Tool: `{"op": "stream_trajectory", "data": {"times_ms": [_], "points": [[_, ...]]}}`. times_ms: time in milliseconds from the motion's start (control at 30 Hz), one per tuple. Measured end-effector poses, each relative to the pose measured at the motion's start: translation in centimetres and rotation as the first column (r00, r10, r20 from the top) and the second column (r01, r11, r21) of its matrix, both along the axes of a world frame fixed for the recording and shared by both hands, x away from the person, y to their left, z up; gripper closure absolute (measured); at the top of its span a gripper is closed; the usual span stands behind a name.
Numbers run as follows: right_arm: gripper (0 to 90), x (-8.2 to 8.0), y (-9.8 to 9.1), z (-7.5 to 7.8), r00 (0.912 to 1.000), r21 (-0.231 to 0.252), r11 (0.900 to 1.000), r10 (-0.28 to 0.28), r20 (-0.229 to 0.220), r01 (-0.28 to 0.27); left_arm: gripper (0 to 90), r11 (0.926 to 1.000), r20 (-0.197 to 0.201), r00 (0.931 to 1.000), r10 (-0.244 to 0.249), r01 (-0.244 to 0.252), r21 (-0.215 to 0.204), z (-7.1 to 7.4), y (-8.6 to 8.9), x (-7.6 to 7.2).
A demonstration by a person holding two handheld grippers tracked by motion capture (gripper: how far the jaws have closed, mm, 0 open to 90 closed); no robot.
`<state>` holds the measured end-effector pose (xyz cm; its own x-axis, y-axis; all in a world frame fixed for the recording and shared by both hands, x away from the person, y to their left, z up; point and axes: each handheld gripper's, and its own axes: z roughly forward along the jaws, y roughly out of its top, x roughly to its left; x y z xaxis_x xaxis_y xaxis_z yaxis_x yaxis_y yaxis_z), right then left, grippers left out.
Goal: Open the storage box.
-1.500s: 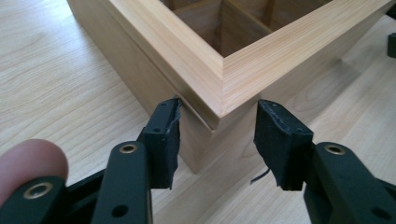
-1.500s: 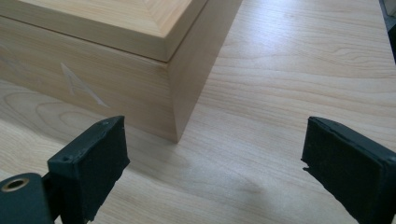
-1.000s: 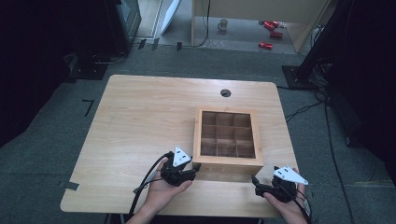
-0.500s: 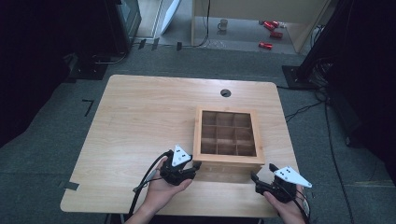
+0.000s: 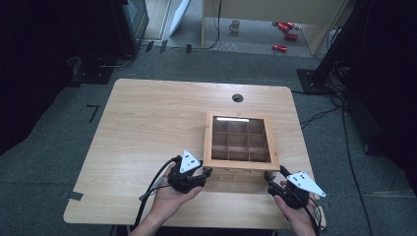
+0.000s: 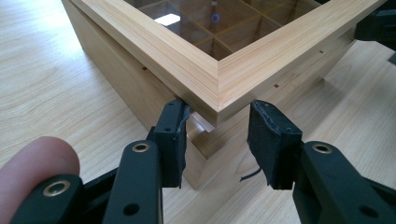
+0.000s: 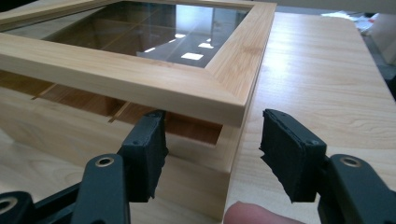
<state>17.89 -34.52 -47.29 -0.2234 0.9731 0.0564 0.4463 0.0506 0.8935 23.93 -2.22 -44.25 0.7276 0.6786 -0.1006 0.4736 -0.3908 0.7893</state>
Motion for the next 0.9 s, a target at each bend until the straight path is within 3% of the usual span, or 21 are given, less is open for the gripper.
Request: {"op": "stream_trajectory", "data": {"times_ms": [267, 500, 667, 800, 900], "points": [[43.8, 0.3, 0.2, 0.1, 0.9988, -0.022, 0.9994, -0.025, 0.043, 0.026, 56.7, 0.9999, 0.006, 1.0, 0.002, -0.002, -0.017, 0.2, 0.2, 0.1], [43.2, 0.4, 0.1, 0.3, 0.9983, -0.033, 0.9993, -0.015, 0.057, 0.017, 40.5, 0.9996, 0.009, 0.9997, 0.022, -0.022, -0.018, 0.3, 1.6, 0.0], [42.0, 0.5, 0.0, 1.3, 0.9956, -0.033, 0.9993, -0.011, 0.093, 0.015, 29.7, 0.9987, -0.01, 0.999, 0.044, -0.043, 0.027, -0.7, 4.2, 0.0], [39.0, 0.9, -0.2, 2.0, 0.9944, -0.046, 0.9989, -0.001, 0.106, 0.006, 26.7, 0.9944, -0.051, 0.9936, 0.1, -0.098, 0.04, -1.9, 6.7, 0.6], [37.4, 1.1, -0.3, 2.3, 0.9941, -0.056, 0.9984, 0.004, 0.108, 0.002, 25.4, 0.9914, -0.059, 0.9907, 0.122, -0.119, 0.054, -2.4, 7.8, 0.7]]}}
